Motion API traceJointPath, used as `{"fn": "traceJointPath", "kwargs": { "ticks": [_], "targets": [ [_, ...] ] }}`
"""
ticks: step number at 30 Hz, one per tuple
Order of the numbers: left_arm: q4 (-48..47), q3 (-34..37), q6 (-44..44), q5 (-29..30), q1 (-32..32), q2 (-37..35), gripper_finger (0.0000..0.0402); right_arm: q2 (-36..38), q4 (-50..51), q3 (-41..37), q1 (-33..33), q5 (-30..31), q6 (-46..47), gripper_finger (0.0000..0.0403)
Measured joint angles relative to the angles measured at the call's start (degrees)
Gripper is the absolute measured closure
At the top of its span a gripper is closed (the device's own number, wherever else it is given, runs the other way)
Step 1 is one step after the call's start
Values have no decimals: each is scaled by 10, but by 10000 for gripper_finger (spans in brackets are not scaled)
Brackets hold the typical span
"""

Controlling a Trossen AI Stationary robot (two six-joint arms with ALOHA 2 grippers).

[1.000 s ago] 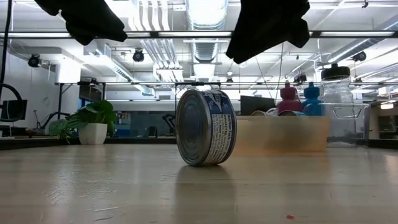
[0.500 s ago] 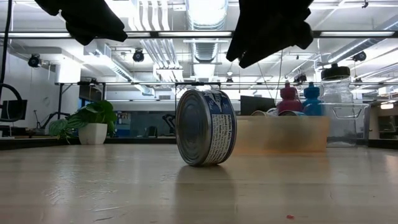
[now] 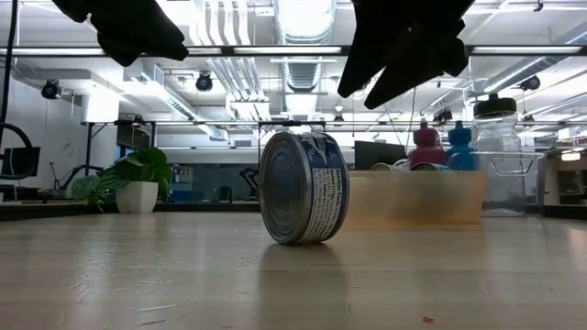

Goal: Pick & Place Food Item
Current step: Put the blue tuna can into the orange bin

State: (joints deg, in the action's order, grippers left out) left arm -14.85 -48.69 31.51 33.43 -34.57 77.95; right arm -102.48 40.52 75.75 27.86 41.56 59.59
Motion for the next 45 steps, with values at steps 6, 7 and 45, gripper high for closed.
{"fn": "traceJointPath", "kwargs": {
  "ticks": [6, 7, 45],
  "targets": [
    [0, 0, 0, 0, 0, 0, 284, 0, 0, -1, -2, -30, 17, 112],
    [0, 0, 0, 0, 0, 0, 284, 0, 0, -1, -3, -41, 18, 106],
    [0, 0, 2, 0, 0, 0, 284, -33, -165, 19, -20, -146, 49, 83]
  ]
}}
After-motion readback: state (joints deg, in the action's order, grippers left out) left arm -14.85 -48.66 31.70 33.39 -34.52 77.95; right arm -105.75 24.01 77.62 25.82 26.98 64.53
